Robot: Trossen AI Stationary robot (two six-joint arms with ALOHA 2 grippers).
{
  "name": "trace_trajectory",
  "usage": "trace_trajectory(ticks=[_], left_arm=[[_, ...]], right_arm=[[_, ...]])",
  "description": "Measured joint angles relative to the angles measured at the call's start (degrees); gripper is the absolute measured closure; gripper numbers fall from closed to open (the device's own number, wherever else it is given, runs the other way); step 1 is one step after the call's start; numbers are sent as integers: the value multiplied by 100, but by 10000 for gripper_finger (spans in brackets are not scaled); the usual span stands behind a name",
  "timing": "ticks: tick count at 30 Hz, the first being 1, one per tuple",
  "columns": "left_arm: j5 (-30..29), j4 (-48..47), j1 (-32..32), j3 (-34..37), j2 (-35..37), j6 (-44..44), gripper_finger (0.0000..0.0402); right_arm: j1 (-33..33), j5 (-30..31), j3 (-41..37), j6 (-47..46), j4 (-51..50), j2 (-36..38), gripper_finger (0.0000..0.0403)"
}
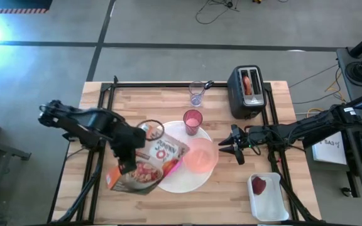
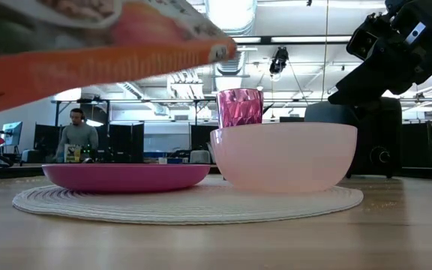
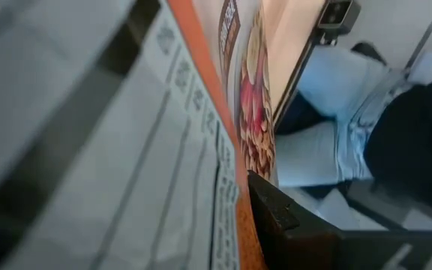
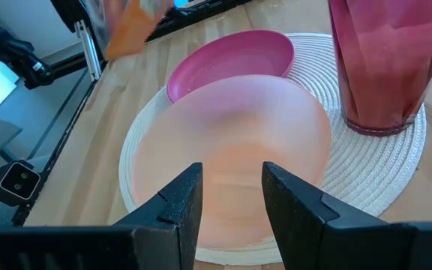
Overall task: Arrange a breakfast setting
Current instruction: Pour the cereal from the orange cereal box into the orange bowl on the white mat
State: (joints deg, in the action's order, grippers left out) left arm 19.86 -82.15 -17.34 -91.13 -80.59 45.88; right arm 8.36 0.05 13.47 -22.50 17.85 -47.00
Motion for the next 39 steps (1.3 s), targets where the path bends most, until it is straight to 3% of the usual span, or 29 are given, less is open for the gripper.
trace_trajectory(ticks=[12,25,31,39], left_arm=[[704,-19,-11,-519,-767,-141,401],[1077,-832,220,-2662,-1928,482,401],[1460,-787,517,-3413,-2471,778,401],[1871,-787,856,-3484,-2758,1087,401]], right_arm=[[0,1,0,0,2,-1,275],[-2,1,0,0,0,0,275],[0,-2,0,0,0,-2,275],[-2,-1,0,0,0,0,275]])
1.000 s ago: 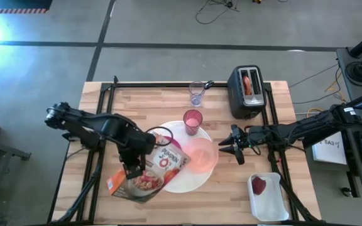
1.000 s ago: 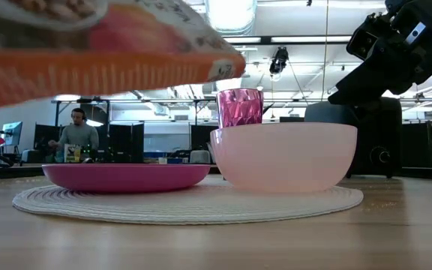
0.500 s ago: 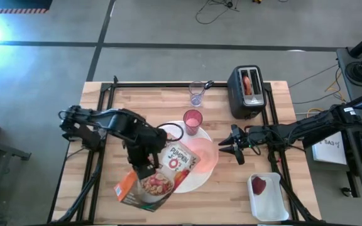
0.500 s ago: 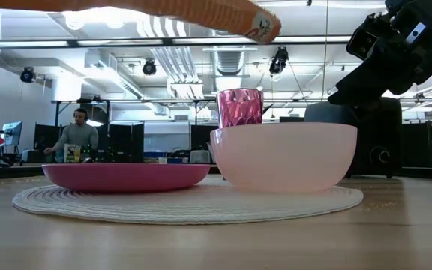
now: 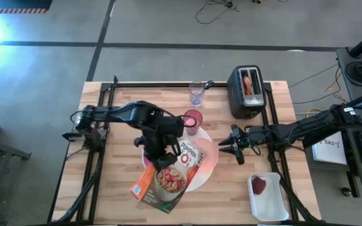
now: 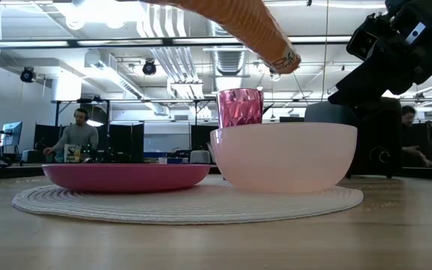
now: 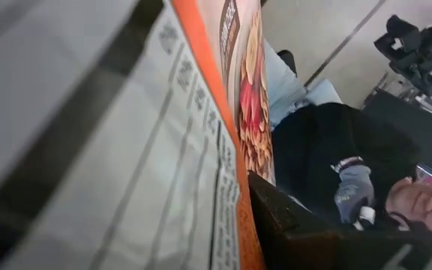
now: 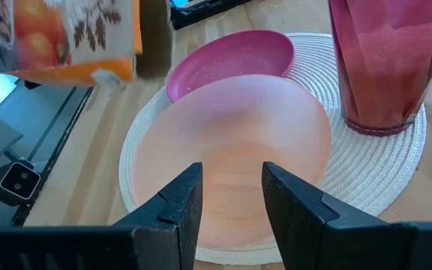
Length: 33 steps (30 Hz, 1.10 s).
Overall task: Arrange a breakfast setting
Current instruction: Pour the cereal from the orange cereal box into the orange bowl on the white mat
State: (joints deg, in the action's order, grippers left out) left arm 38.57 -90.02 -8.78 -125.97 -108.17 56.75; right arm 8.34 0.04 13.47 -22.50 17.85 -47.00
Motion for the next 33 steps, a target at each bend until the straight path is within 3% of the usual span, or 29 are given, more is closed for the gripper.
trace_trajectory(ticks=[7,16,22,33], left_arm=[[193,1,224,32,-123,39,401],[1057,1,470,46,-128,440,401],[1257,2,791,49,-130,490,401],[2460,40,1254,72,-583,975,401]], right_arm=[[0,1,0,0,0,0,275],[2,1,0,0,0,0,275],[1,-1,0,0,0,0,275],[2,-1,0,0,0,0,275]])
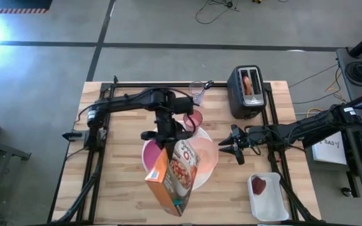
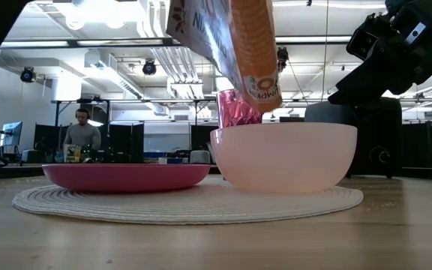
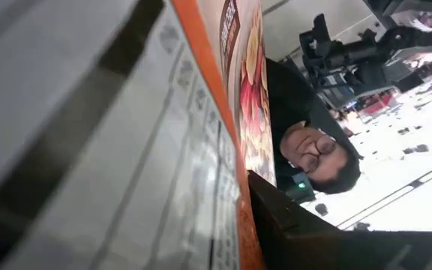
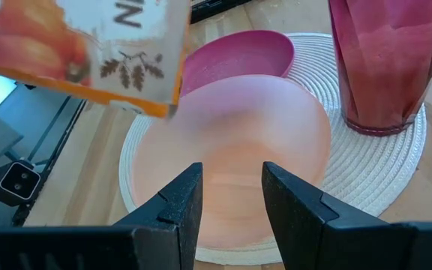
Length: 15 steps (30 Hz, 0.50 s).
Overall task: Arrange a breakfast setting
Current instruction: Pour the cereal from the orange cereal box into the orange bowl on the white mat
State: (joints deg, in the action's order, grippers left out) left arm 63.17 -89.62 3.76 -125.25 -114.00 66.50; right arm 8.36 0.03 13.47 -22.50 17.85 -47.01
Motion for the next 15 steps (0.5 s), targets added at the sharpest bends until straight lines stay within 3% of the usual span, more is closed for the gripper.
trace_trajectory(ticks=[15], left_arm=[[93,-7,101,2,-83,26,401]], right_arm=[[-2,2,0,0,0,-2,275]])
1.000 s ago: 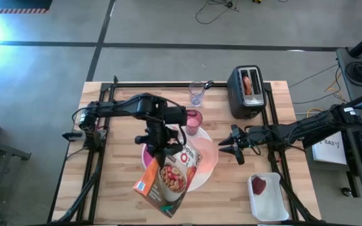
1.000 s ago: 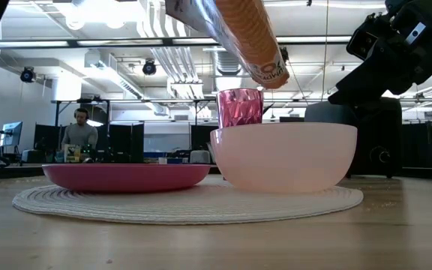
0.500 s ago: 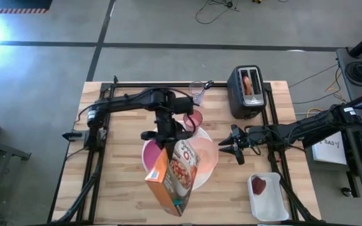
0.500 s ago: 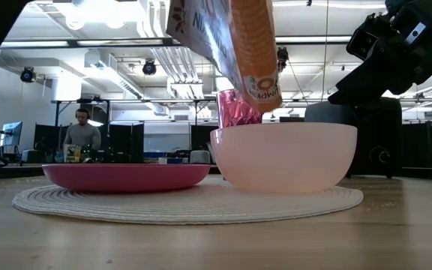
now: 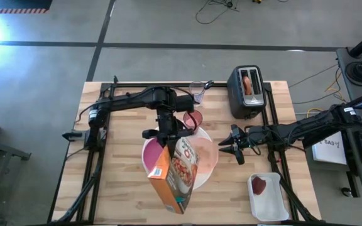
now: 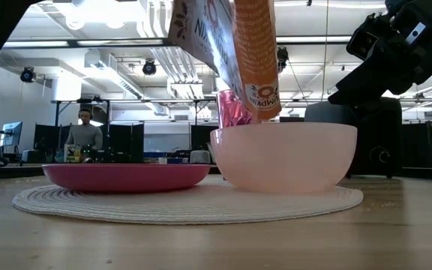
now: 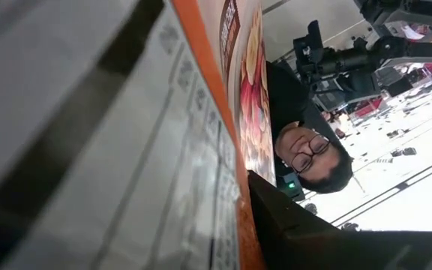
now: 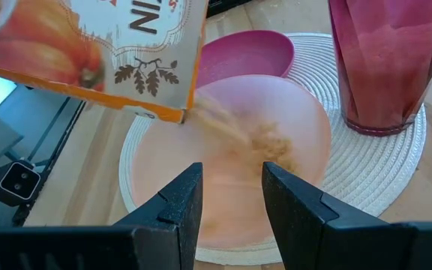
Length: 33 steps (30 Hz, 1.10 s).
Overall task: Arrange a breakfast setting
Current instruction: Pour the cereal from the orange cereal box into the orange bowl on the white mat
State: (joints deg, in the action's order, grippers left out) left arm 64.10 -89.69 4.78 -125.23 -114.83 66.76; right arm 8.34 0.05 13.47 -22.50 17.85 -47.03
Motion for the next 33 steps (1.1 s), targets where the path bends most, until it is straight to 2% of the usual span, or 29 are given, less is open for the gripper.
trace_trajectory(ticks=[33], left_arm=[[-58,179,-136,-74,36,341,402]], right_arm=[[1,-1,0,0,-1,0,275]])
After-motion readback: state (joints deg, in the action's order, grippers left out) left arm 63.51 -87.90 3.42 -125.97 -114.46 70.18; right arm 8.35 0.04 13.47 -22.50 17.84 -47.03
